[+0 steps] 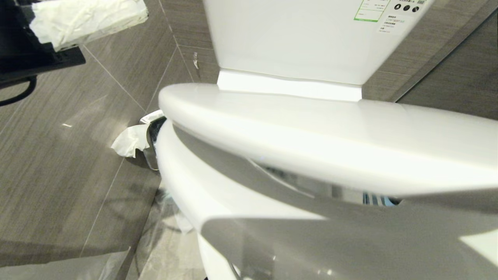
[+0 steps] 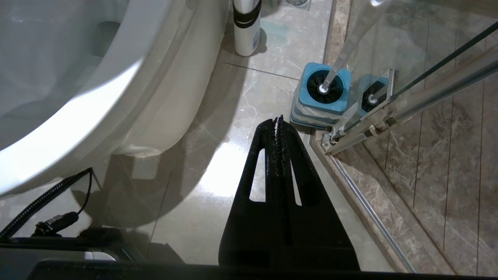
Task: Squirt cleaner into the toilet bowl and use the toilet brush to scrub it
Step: Close the toilet lid
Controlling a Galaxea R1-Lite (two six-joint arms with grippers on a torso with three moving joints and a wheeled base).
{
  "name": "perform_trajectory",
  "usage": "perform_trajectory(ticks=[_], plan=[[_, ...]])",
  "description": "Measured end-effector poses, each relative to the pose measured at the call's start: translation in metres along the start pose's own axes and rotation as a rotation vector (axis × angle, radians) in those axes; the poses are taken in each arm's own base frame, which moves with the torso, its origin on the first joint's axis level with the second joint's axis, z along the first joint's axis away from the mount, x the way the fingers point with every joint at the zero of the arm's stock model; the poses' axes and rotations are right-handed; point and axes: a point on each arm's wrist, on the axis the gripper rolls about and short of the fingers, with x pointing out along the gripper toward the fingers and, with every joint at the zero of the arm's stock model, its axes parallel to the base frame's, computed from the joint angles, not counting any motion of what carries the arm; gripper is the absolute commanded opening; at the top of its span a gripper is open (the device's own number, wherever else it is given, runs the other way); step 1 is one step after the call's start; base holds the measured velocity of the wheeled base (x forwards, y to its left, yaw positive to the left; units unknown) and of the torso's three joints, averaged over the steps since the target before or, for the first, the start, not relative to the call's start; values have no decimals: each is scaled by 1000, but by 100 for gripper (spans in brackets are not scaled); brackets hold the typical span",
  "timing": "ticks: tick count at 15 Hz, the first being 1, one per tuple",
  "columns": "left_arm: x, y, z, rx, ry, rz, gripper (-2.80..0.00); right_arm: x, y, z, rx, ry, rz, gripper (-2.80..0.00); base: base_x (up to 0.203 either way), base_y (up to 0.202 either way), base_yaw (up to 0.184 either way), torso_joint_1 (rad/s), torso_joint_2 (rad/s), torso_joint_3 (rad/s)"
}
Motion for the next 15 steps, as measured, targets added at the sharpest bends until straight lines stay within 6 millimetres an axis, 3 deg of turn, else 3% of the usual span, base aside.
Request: perform_trajectory(ticks=[8, 15], plan=[[-10, -15, 11, -5, -28, 3, -280, 0, 0, 0, 0, 0, 1, -280, 0, 0, 0, 0, 2, 9], [-22, -40, 67, 41, -150, 11, -280, 0, 0, 0, -1, 0, 0, -280, 0, 0, 0, 0, 0, 0]])
